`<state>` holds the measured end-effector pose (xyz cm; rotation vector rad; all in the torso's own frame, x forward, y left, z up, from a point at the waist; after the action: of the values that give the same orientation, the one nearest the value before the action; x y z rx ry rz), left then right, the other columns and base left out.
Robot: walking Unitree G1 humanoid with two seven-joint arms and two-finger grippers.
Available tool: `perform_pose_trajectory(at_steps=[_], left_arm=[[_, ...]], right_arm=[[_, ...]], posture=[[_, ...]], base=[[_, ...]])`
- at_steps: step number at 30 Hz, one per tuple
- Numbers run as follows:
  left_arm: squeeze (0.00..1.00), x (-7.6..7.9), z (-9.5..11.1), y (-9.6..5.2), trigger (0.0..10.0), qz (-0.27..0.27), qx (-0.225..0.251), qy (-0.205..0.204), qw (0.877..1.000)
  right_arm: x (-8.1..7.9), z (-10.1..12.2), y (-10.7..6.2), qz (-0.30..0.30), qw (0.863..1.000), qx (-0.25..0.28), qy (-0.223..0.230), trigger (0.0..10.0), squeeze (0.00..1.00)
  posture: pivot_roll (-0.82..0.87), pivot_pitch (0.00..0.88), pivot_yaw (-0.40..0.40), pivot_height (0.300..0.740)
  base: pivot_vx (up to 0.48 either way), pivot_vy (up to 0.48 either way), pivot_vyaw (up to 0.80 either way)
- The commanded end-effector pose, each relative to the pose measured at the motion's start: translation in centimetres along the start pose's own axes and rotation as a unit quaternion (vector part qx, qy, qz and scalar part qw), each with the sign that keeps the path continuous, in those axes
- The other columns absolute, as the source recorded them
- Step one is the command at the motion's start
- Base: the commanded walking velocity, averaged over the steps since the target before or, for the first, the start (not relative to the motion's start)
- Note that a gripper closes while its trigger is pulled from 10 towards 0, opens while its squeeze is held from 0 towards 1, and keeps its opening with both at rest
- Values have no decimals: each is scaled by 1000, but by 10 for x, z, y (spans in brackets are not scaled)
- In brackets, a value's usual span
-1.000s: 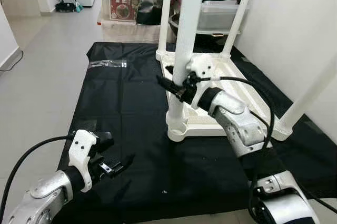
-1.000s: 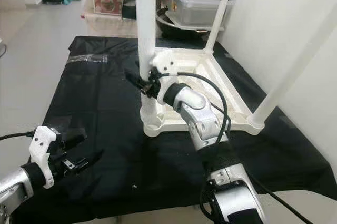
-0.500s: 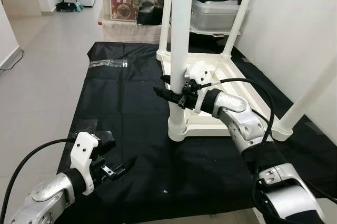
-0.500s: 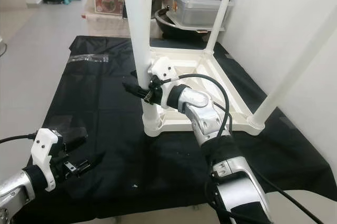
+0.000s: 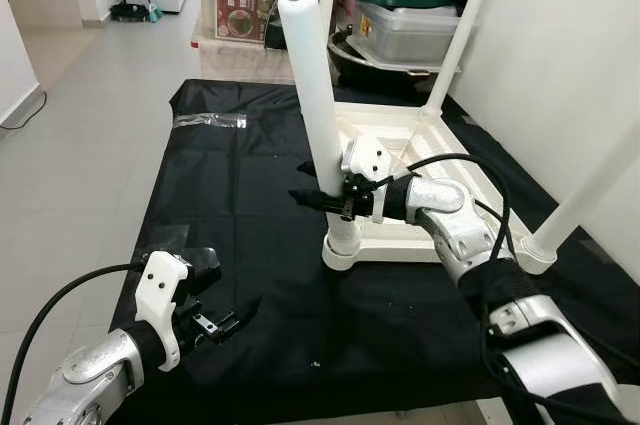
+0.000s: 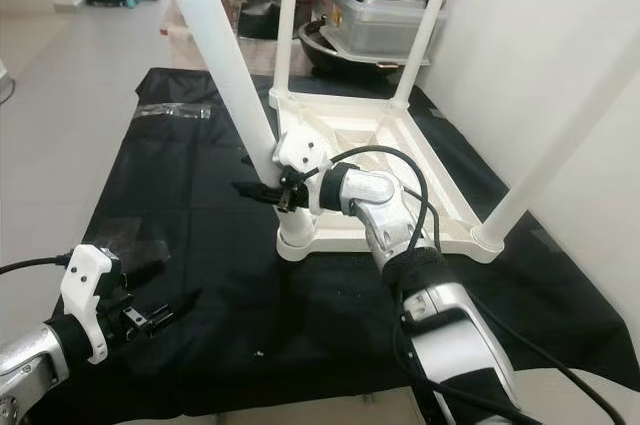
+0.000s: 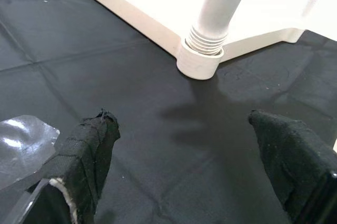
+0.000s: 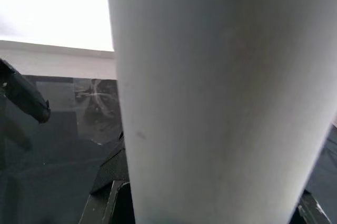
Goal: Building children table
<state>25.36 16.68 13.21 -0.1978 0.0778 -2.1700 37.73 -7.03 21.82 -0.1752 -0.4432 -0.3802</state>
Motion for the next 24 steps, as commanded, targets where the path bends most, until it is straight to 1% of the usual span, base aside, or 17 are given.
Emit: perform_pose_trajectory(at_steps=[1,8,12,13,16,17,20,21,22,23,24], left_arm=[[0,4,-2,1,10000,-7,-2,-6,1000],[0,6,-2,2,10000,-10,-2,-10,1000],[0,6,-2,2,10000,-12,-2,-11,1000],[0,6,-2,2,10000,-12,-2,-11,1000],[0,6,-1,2,10000,-12,-2,-14,1000],[0,6,-1,2,10000,-12,-2,-14,1000],[0,6,-2,3,10000,-12,-1,-17,1000],[0,7,-2,3,10000,-12,-1,-18,1000],[0,7,-2,3,10000,-12,-1,-18,1000],[0,7,-2,3,10000,-11,-1,-19,1000],[0,7,-2,3,10000,-11,0,-19,1000]], right_arm=[[1,-4,-3,3,1000,-8,-1,0,0],[-3,-5,-3,16,1000,7,19,0,0],[-7,-5,-3,26,998,23,53,0,0],[-7,-5,-3,26,998,23,53,0,0],[-6,-5,-2,21,995,37,89,0,0],[-6,-5,-2,21,995,37,89,0,0],[-4,-6,0,0,990,50,133,0,0],[-3,-8,1,-14,986,54,156,0,0],[-3,-8,1,-14,986,54,156,0,0],[-4,-11,2,-23,984,55,170,0,0],[-9,-14,3,-25,983,54,173,0,0]], posture=[[149,0,-151,740],[150,0,-147,740],[149,0,-146,740],[149,0,-146,740],[146,0,-145,740],[146,0,-145,740],[144,0,-146,740],[142,0,-146,740],[142,0,-146,740],[142,0,-146,740],[142,0,-147,740]], base=[[0,0,0],[0,0,0],[0,0,0],[0,0,0],[0,0,0],[0,0,0],[0,0,0],[0,0,0],[0,0,0],[0,0,0],[0,0,0]])
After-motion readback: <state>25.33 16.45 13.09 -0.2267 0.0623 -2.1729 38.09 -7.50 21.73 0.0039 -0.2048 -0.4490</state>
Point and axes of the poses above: a point about 5 cm out from each wrist's last joint towards the gripper, its own y axis pointing out of the wrist towards the gripper, its own z axis along the axis of the wrist's last joint, x = y × z, the point moved 3 cm from there along y, pointing out of the wrist towards the gripper, and after that the axes turned 2 degrees about -y, right-handed, at the moved point
